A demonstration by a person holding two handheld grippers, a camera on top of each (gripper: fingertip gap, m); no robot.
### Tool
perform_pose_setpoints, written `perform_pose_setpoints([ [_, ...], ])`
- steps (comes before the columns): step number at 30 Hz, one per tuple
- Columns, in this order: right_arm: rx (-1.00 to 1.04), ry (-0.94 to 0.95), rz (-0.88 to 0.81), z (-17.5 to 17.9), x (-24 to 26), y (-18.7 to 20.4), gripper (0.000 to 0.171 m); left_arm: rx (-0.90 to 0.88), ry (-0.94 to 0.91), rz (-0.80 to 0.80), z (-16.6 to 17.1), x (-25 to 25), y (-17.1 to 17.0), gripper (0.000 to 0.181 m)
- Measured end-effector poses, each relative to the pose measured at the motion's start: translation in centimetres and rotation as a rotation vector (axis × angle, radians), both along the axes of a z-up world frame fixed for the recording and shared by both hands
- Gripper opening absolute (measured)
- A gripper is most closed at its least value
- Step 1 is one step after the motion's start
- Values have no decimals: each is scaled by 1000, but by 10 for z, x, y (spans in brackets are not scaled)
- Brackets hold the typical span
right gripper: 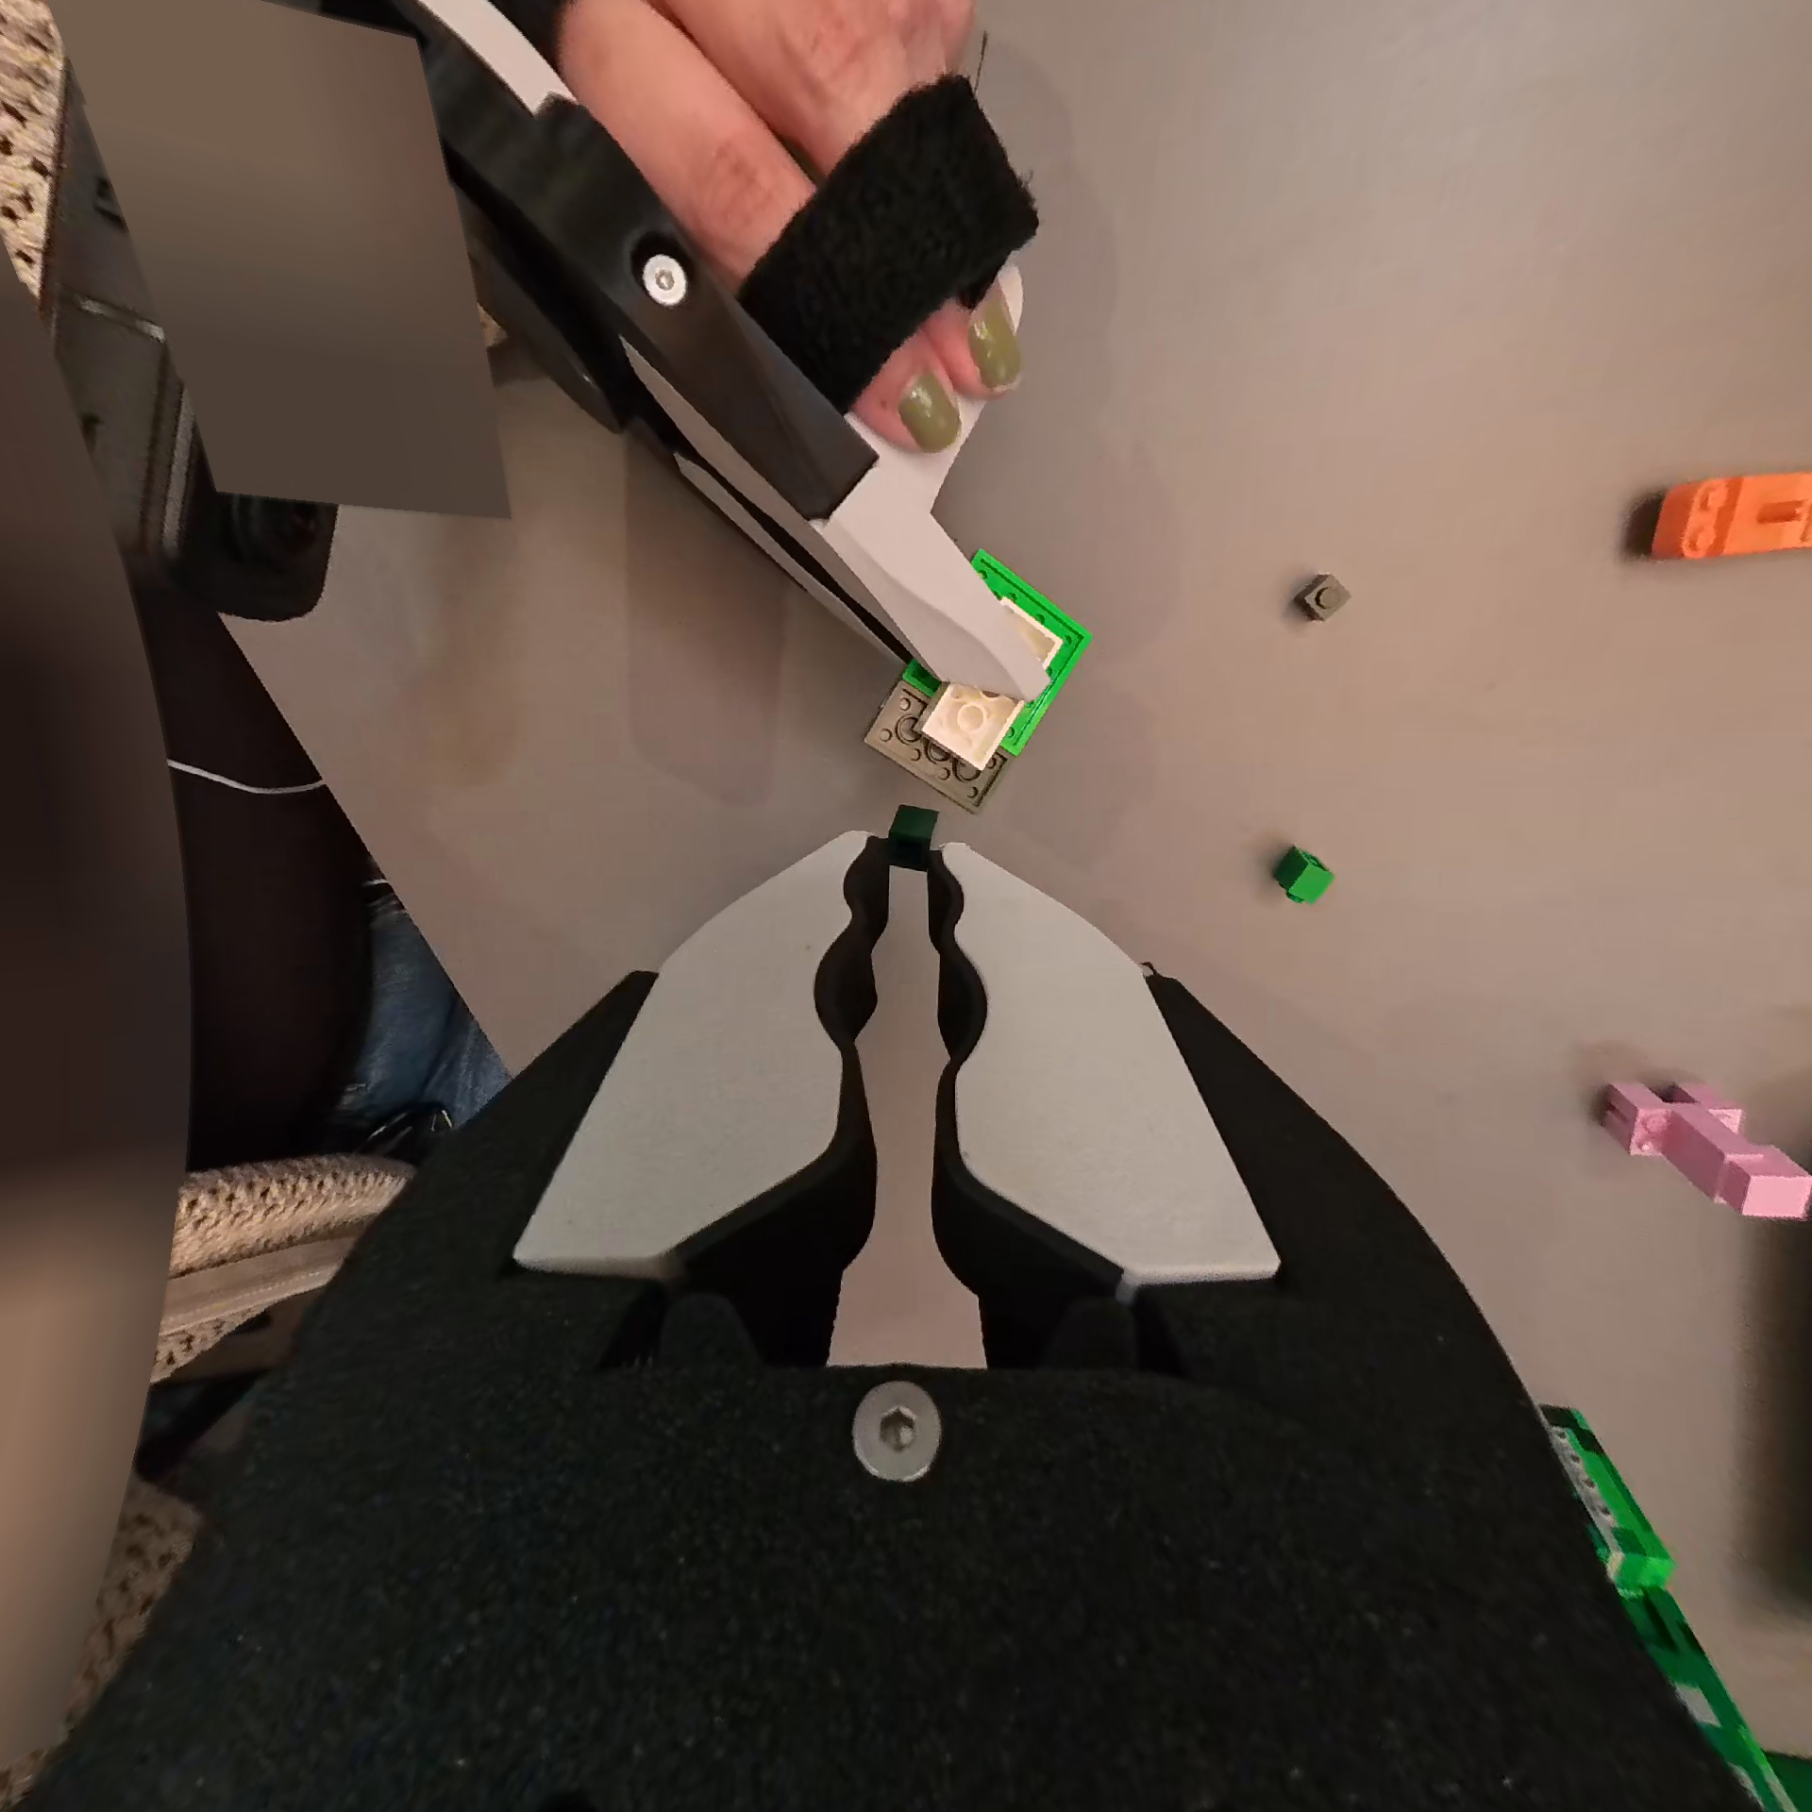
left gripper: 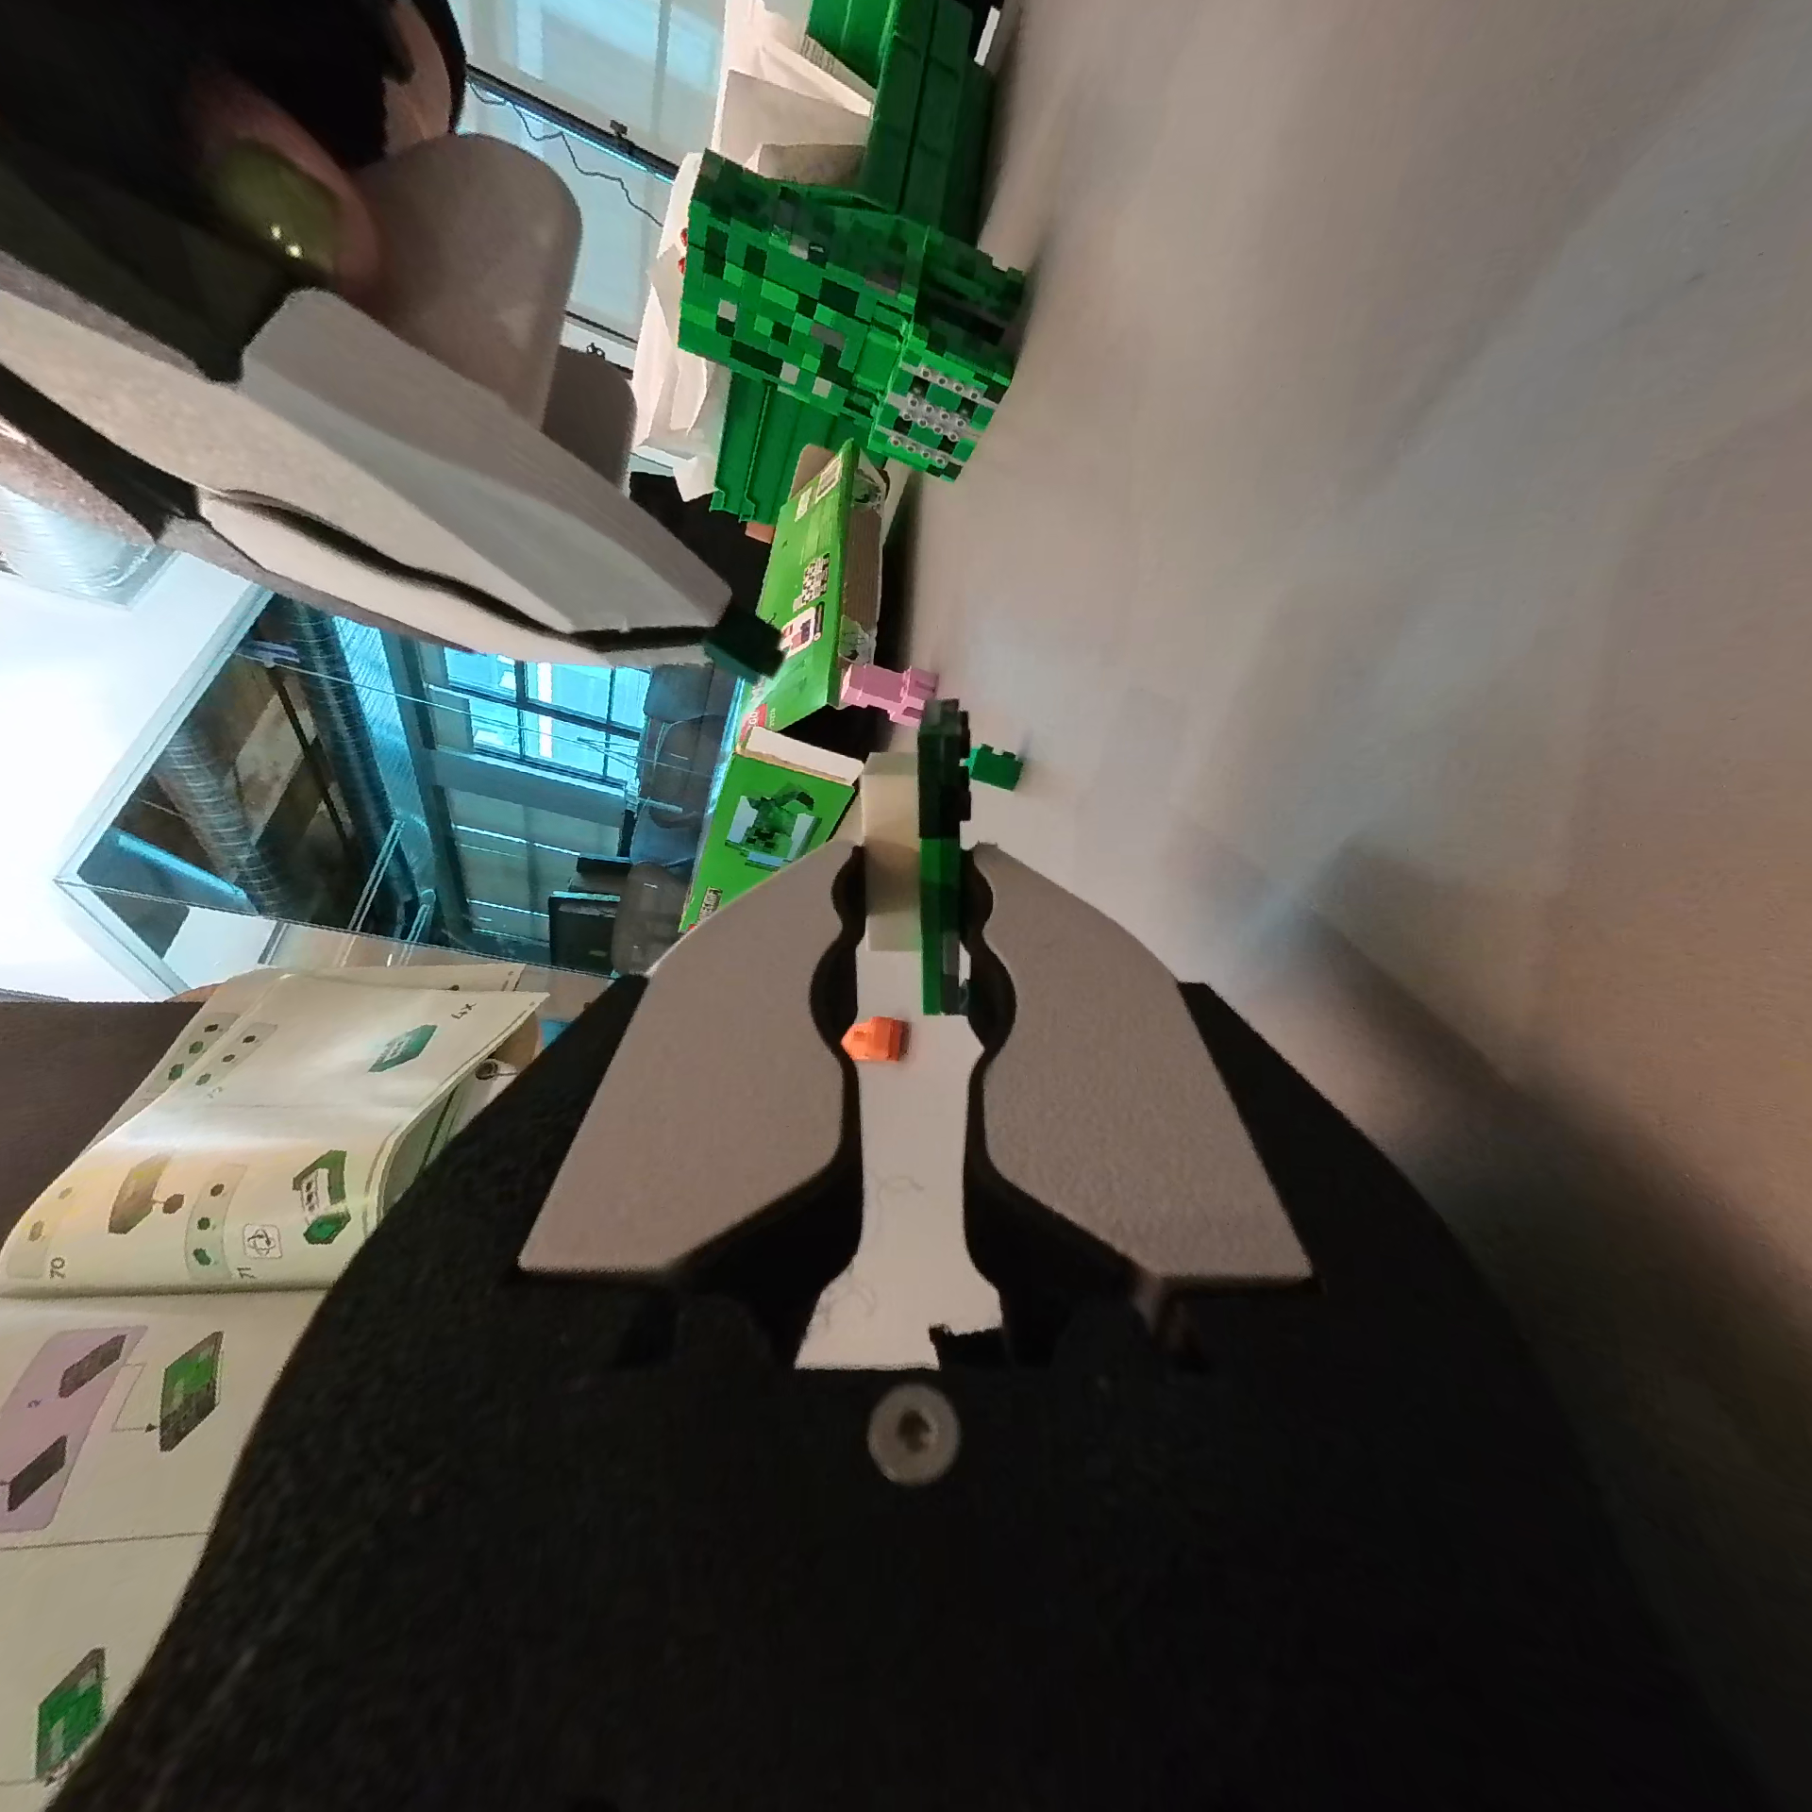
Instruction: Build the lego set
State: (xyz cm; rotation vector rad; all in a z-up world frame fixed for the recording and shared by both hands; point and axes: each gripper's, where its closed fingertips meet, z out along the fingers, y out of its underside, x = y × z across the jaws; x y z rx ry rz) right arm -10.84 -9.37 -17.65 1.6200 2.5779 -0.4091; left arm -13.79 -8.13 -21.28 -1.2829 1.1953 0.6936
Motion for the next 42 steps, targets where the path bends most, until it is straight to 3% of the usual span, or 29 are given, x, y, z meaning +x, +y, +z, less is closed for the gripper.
perform_pose_setpoints([
  [14,72,-18,144,-12,4,8,7,90,249,60,-2,5,1,17],
  [18,127,47,391,-20,10,3,7,142,229,31,6,10,-3,17],
  [22,259,86,531,-27,11,12,7,139,224,-8,5,16,-6,17],
  [26,268,117,664,-29,15,6,7,134,215,-31,4,19,-7,17],
  [42,243,72,812,-27,20,-6,7,136,197,-80,4,25,-11,17],
])
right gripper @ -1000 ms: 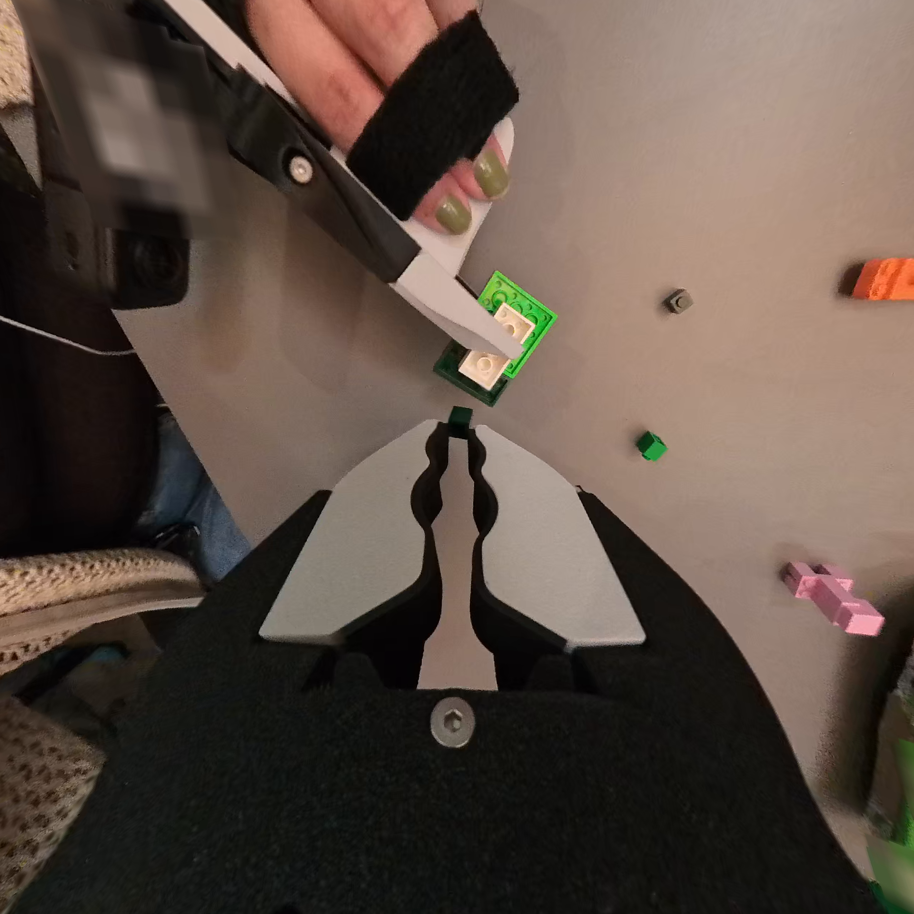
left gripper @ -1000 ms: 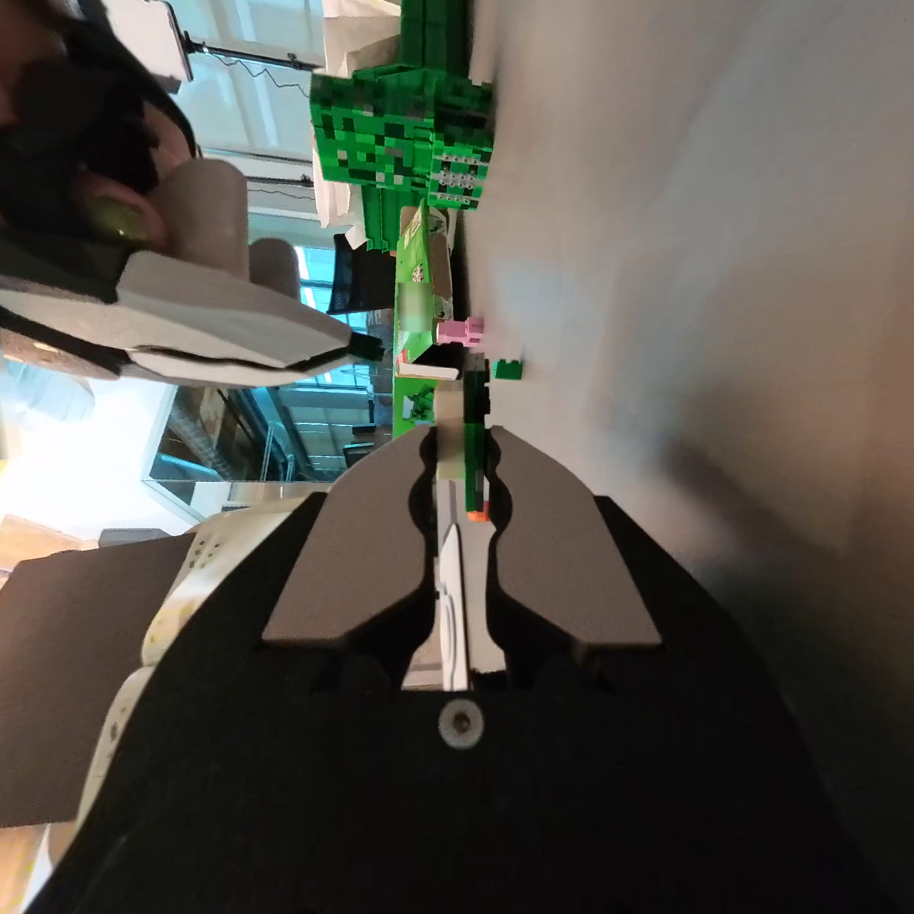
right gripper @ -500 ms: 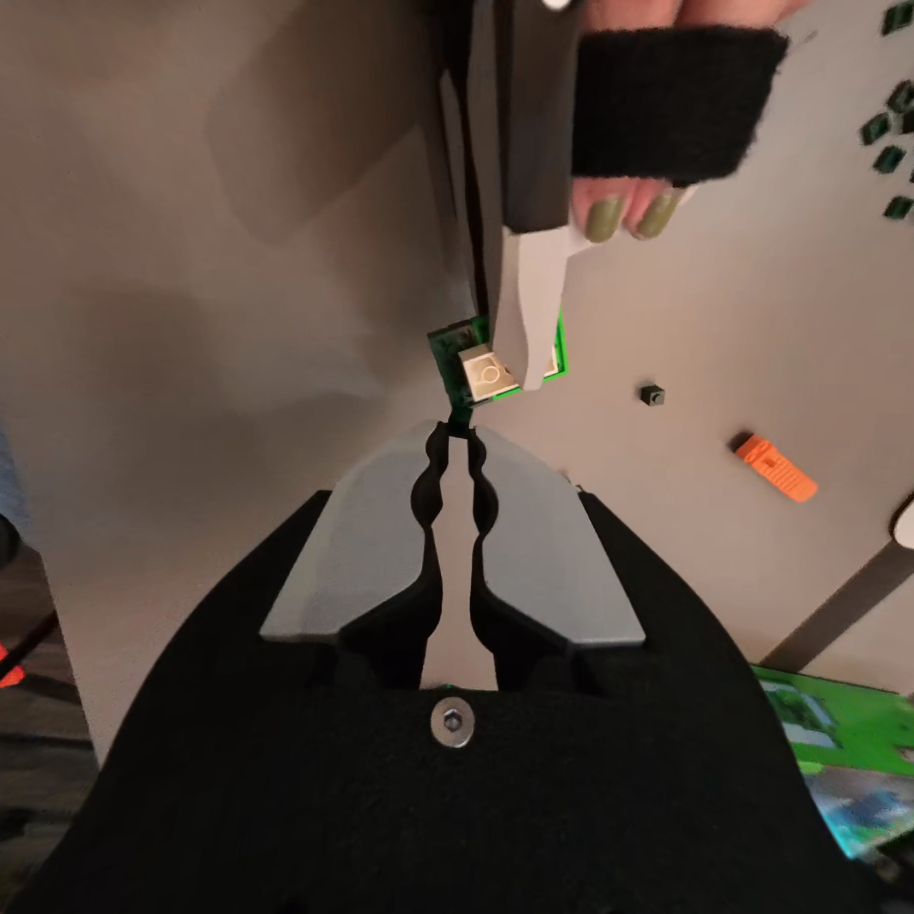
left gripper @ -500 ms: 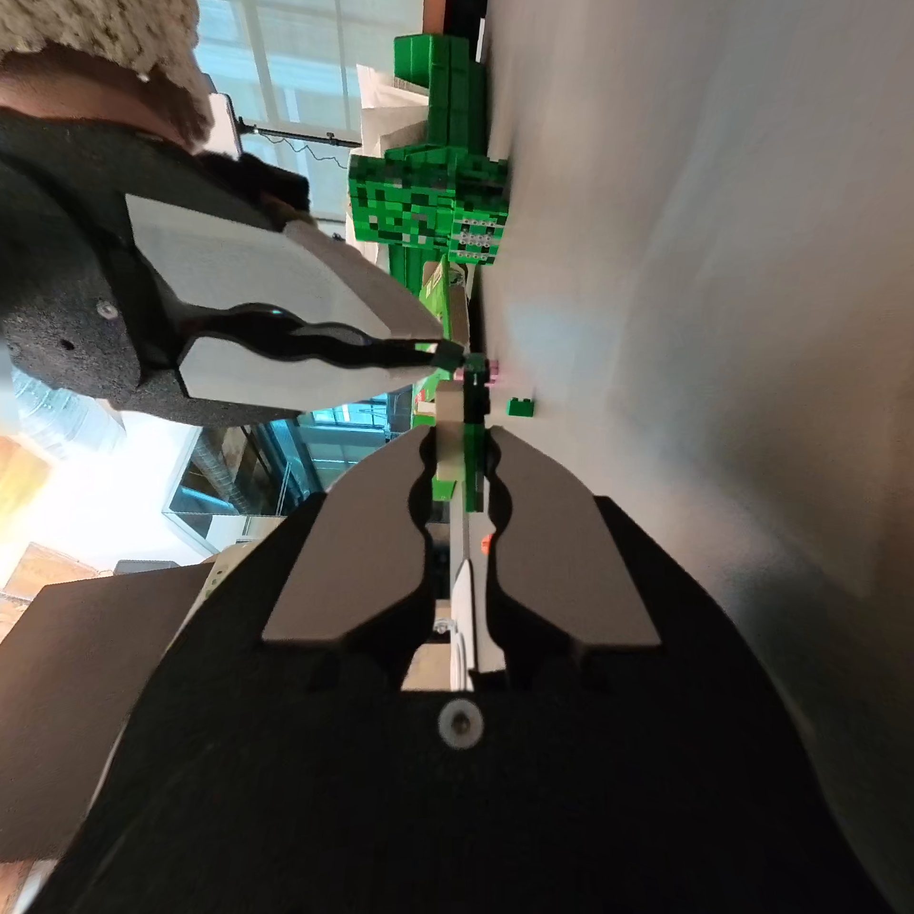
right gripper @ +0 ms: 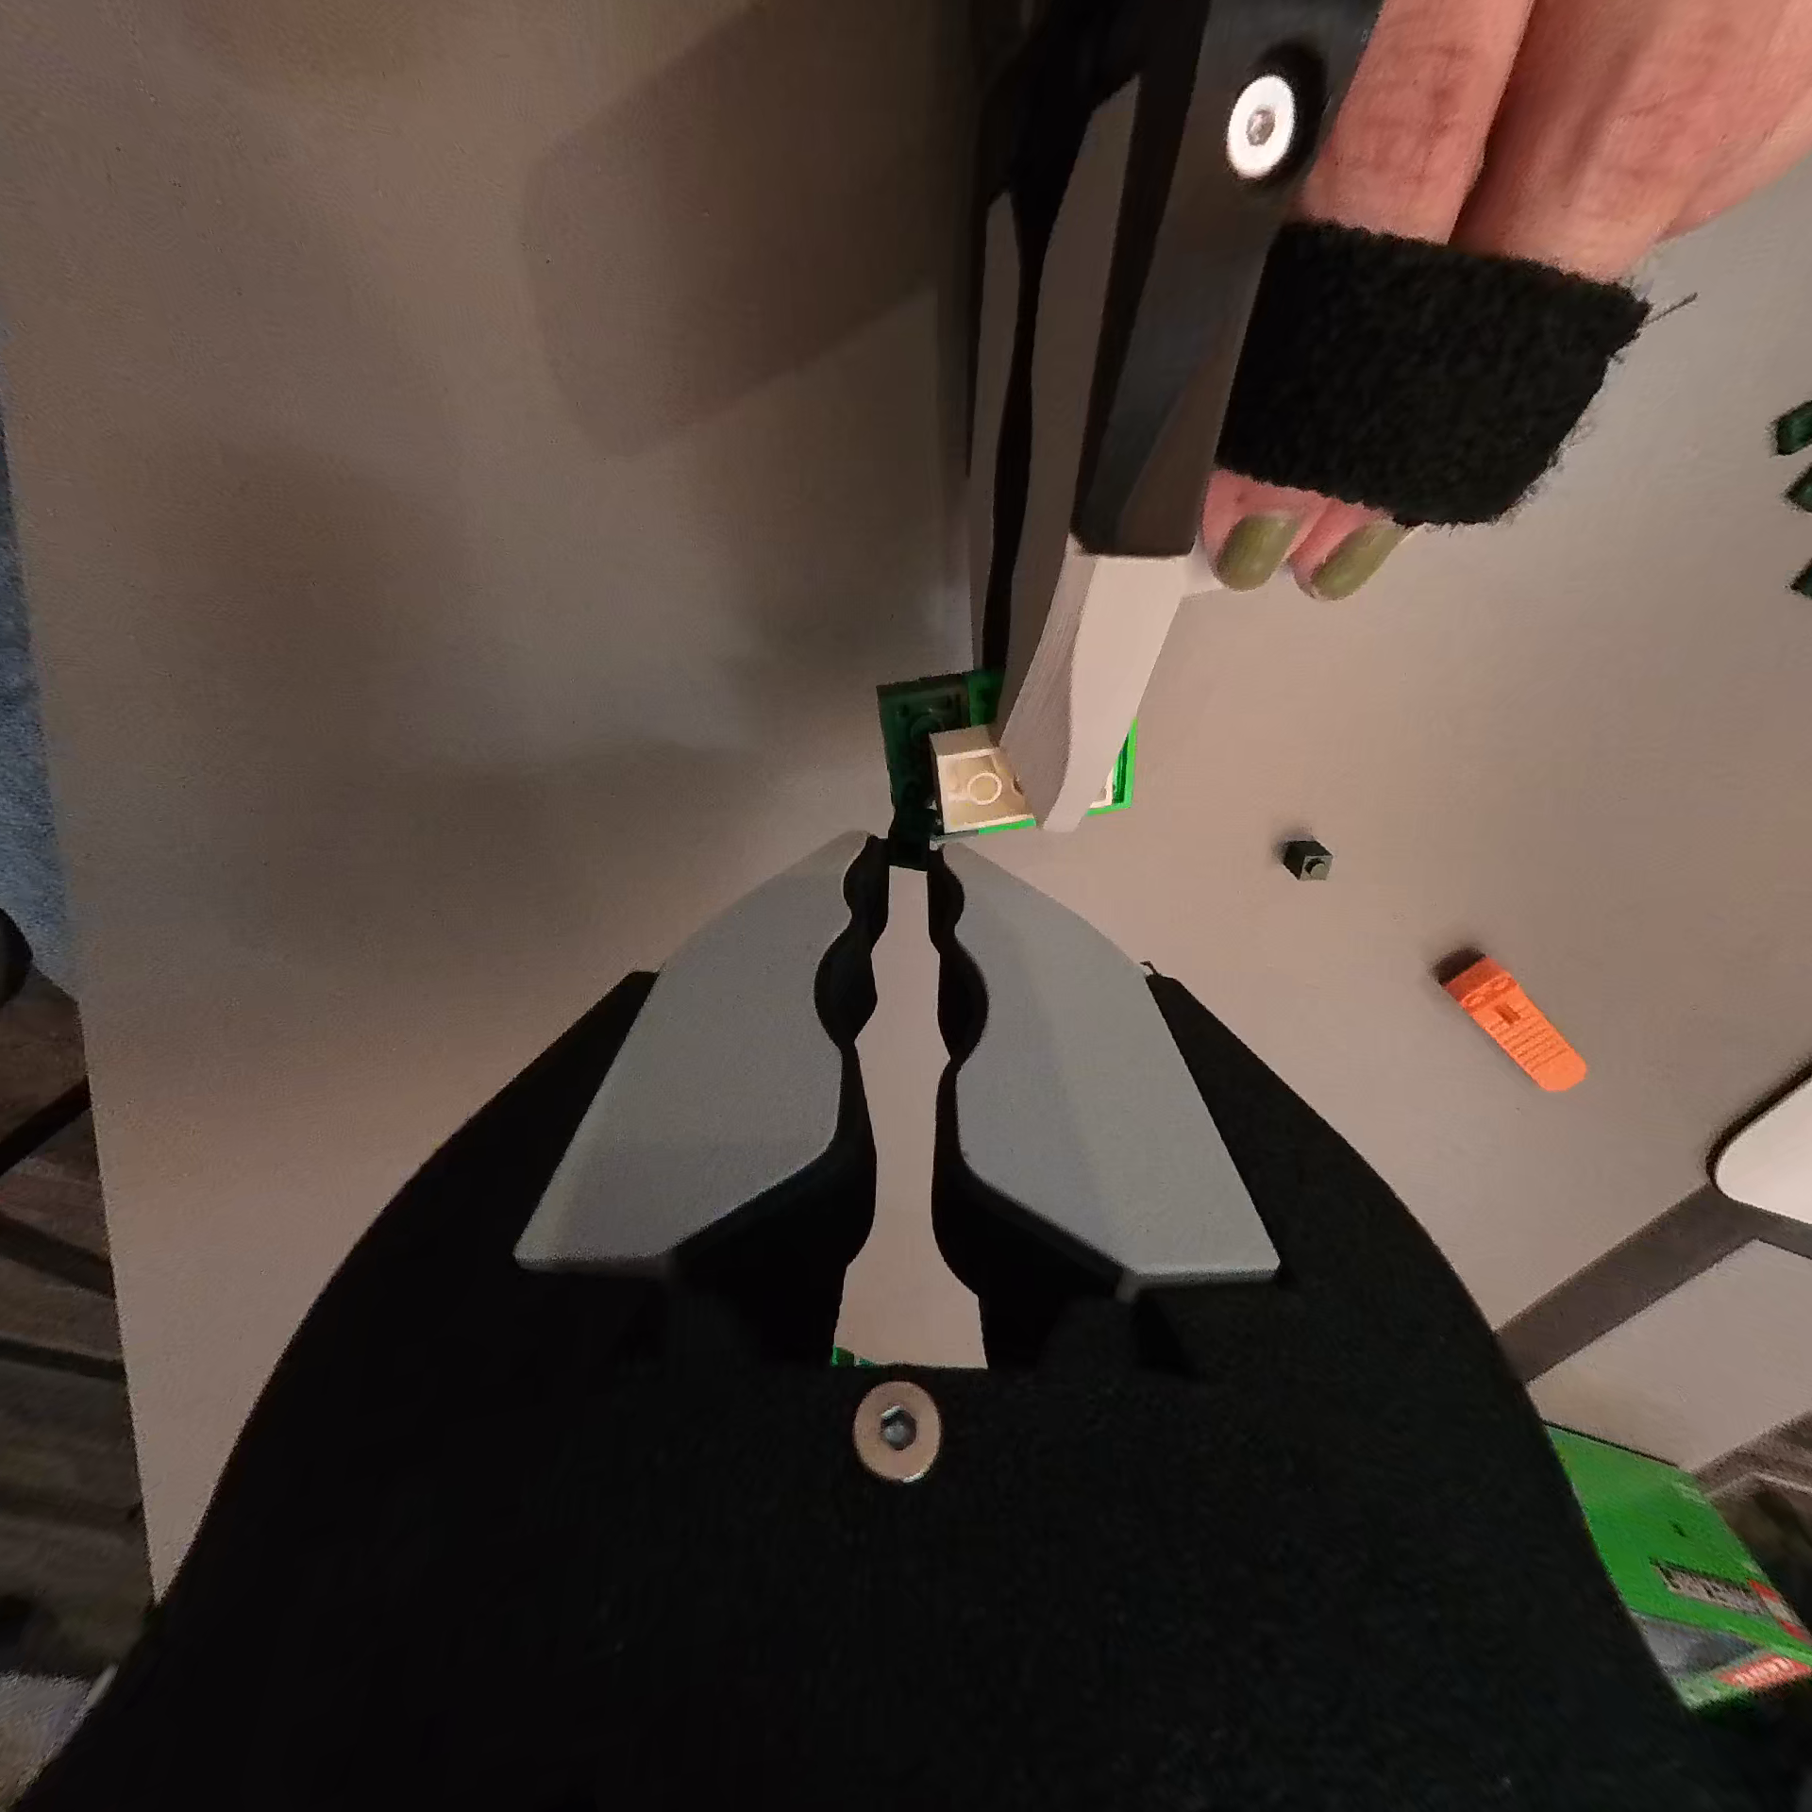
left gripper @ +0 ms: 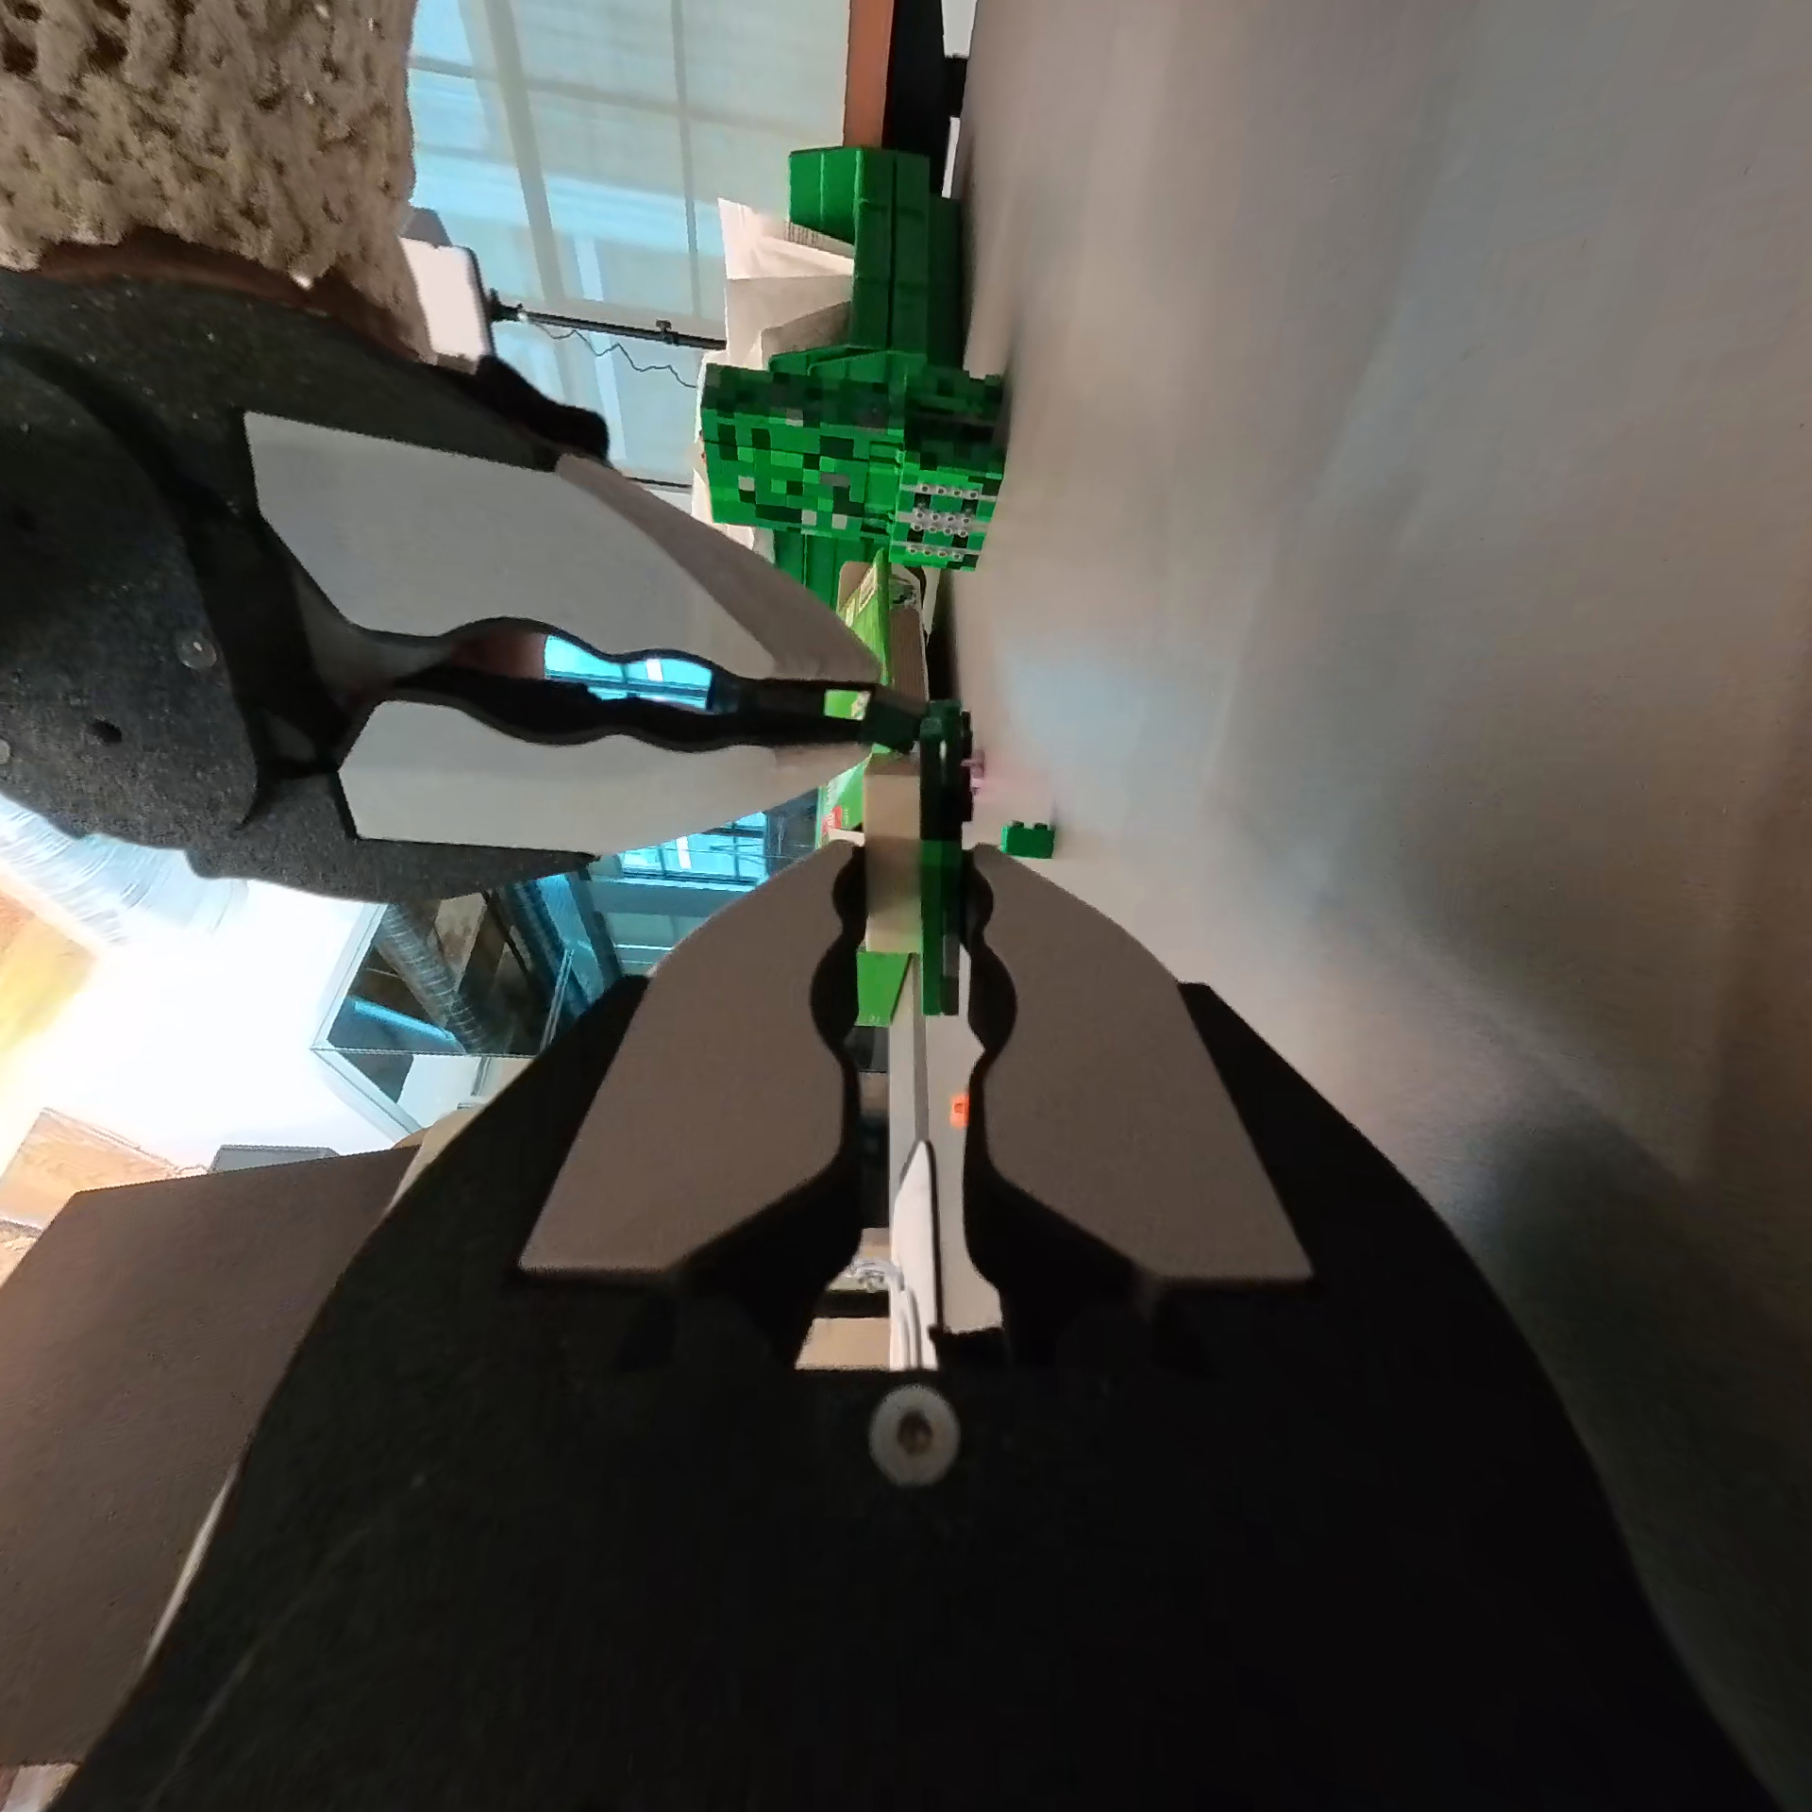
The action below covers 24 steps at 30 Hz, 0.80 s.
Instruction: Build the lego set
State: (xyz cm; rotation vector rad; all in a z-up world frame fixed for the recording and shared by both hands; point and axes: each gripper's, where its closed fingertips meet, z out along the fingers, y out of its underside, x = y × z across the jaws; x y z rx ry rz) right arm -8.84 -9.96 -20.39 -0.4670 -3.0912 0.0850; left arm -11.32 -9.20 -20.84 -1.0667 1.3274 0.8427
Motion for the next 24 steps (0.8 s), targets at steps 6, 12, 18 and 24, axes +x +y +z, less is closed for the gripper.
perform_pose_setpoints([
  [6,15,-38,16,2,2,-2,7,11,2,-17,2,2,-2,16],
  [12,26,-81,0,1,5,-3,7,12,12,-27,1,4,-2,17],
  [18,30,-55,-10,5,1,-3,8,12,3,-24,2,3,-1,17],
  [24,42,-49,-12,6,1,-1,7,9,3,-27,2,4,-1,17],
])
